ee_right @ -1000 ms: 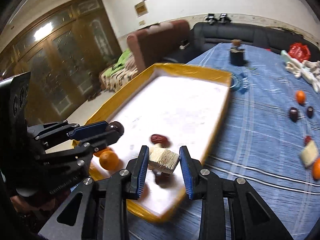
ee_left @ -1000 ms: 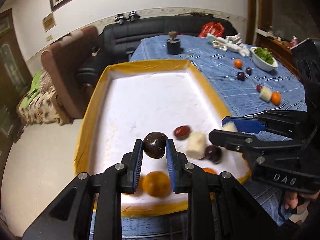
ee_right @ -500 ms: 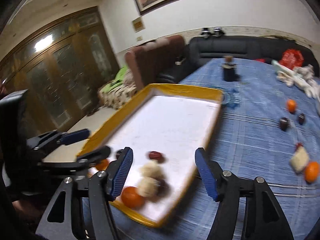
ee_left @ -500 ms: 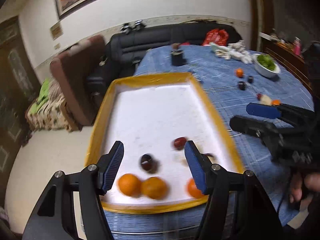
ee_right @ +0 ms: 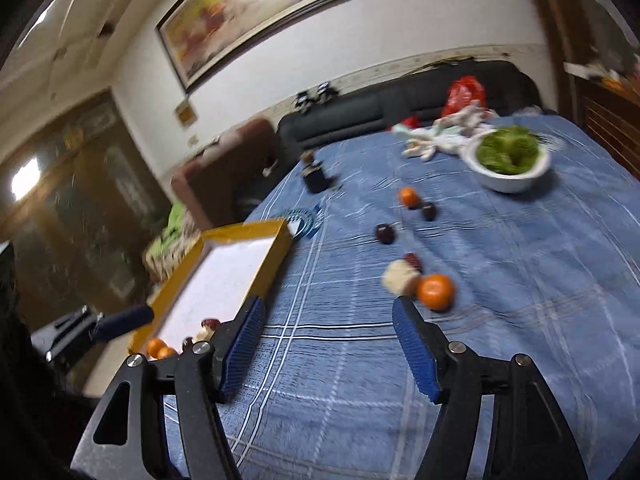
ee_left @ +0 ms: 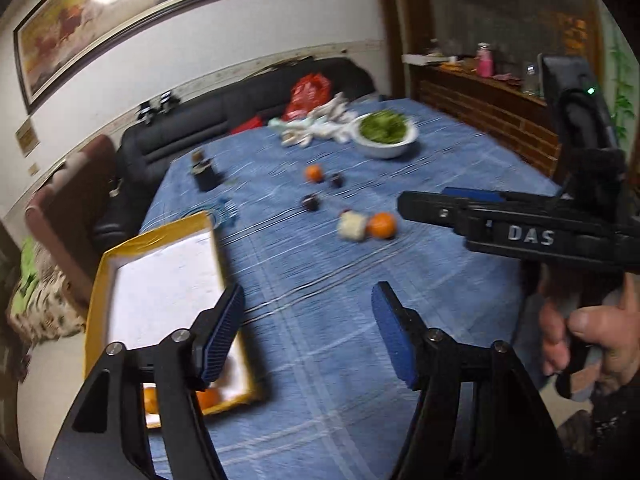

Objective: Organize fruits
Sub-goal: 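Carry the plum and yam chunk into the yellow tray and open both tools, then grasp a yam chunk with the left tool while the right tool grasps an orange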

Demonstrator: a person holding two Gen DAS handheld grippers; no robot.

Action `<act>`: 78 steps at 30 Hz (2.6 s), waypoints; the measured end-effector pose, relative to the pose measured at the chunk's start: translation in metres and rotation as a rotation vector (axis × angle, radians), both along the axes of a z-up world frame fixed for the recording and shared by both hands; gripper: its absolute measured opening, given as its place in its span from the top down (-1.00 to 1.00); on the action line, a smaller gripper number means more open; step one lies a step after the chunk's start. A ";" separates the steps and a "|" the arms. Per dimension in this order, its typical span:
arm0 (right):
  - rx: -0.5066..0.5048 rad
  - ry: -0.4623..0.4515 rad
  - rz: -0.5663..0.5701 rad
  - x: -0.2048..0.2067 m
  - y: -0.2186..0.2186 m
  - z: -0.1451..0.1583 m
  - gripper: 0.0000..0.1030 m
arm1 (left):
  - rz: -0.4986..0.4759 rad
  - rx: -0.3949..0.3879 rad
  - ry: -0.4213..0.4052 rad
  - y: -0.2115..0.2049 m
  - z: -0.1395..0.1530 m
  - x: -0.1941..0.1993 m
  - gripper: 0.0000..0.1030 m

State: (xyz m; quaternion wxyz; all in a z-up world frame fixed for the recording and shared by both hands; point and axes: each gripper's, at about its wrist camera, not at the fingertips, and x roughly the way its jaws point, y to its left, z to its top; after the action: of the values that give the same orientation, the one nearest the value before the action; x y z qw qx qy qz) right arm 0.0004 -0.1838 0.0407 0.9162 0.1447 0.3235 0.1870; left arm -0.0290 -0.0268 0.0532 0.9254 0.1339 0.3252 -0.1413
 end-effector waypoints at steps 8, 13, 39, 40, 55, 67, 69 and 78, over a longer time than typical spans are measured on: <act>0.037 -0.059 -0.060 -0.044 -0.060 0.014 -0.45 | -0.028 0.031 0.023 -0.042 0.001 -0.024 -0.52; 0.084 -0.005 -0.090 -0.040 -0.089 -0.007 -0.45 | -0.039 0.066 0.050 -0.056 -0.010 -0.014 -0.52; 0.012 0.163 0.063 0.075 -0.067 -0.060 -0.45 | 0.025 0.007 0.178 -0.013 -0.074 0.126 -0.51; -0.006 0.170 0.073 0.080 -0.057 -0.063 -0.43 | 0.021 0.010 0.177 -0.013 -0.075 0.127 -0.51; -0.298 0.250 0.050 0.128 -0.012 -0.100 0.15 | -0.016 -0.004 0.195 -0.009 -0.075 0.140 -0.51; -0.081 0.215 0.008 0.091 -0.068 -0.086 0.27 | -0.087 0.022 0.267 -0.068 -0.102 0.176 -0.51; -0.069 0.206 0.003 0.081 -0.074 -0.082 0.27 | -0.079 0.020 0.267 -0.072 -0.106 0.182 -0.44; -0.035 0.217 -0.002 0.065 -0.084 -0.084 0.27 | -0.100 -0.035 0.318 -0.083 -0.124 0.197 0.40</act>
State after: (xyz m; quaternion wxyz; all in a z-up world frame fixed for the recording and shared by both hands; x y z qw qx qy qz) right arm 0.0653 -0.2677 -0.0434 0.8785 0.1484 0.4237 0.1635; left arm 0.1681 -0.1101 -0.0710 0.8562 0.1098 0.4580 -0.2124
